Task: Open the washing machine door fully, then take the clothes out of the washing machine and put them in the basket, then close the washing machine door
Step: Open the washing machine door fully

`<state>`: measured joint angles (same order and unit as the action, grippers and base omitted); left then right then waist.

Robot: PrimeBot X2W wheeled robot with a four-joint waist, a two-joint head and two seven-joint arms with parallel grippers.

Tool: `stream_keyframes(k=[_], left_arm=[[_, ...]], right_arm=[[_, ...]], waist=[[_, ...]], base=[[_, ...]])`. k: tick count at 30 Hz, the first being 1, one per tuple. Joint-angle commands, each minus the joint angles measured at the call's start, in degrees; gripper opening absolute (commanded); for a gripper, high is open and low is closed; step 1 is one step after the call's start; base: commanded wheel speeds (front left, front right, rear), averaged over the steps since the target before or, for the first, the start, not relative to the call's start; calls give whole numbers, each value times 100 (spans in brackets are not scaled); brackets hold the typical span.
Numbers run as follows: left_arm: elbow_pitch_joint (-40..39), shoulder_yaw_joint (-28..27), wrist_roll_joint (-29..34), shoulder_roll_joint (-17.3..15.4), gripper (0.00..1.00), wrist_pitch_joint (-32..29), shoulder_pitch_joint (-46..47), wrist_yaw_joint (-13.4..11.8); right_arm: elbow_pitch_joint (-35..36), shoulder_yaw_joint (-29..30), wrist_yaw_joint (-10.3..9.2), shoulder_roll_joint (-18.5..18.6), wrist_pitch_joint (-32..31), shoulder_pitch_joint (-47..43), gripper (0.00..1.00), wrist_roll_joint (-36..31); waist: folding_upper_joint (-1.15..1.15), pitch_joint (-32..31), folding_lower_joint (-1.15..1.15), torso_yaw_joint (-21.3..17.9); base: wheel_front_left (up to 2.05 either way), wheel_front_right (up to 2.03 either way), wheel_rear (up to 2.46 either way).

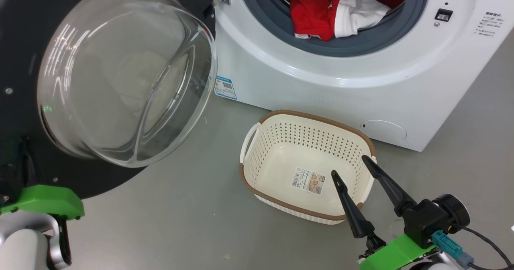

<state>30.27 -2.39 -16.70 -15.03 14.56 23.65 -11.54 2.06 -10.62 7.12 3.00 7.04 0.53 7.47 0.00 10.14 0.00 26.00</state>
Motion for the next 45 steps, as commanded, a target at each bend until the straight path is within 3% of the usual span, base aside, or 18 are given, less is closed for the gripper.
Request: stream_keyframes(k=[1, 17, 18, 19, 20, 21, 29, 45], left_arm=[[-14, -343, 109, -302, 0, 43, 220, 22], [-276, -669, 464, -31, 0, 43, 54, 213], [-338, -666, 509, -12, 33, 43, 4, 217], [-407, -670, 539, 11, 56, 43, -41, 230], [-481, -674, 566, 42, 92, 43, -93, 240], [-542, -674, 582, 72, 100, 43, -141, 265], [-1070, -668, 633, 344, 100, 43, -556, 456], [-2566, -382, 551, 726, 100, 43, -1341, 1159]], right_arm=[[184, -154, 36, -13, 2, 184, 100, -27], [133, -116, 36, -13, 46, 122, 100, 46], [120, -117, 36, -13, 55, 127, 100, 58], [105, -115, 36, -13, 69, 133, 100, 70], [86, -106, 36, -13, 85, 138, 100, 78], [69, -92, 36, -13, 103, 142, 100, 84], [-103, -21, 36, -13, 266, 130, 100, 205], [-470, 200, 36, -13, 670, 211, 100, 517]], waist=[[0, 5, 0, -27], [0, -110, 0, 37], [0, -127, 0, 31], [0, -140, 0, 24], [0, -149, 0, 16], [0, -157, 0, 8], [0, -288, 0, -176], [0, -551, 0, -932]], base=[[0, 0, 0], [0, 0, 0], [0, 0, 0], [0, 0, 0], [0, 0, 0], [0, 0, 0], [0, 0, 0], [0, 0, 0]])
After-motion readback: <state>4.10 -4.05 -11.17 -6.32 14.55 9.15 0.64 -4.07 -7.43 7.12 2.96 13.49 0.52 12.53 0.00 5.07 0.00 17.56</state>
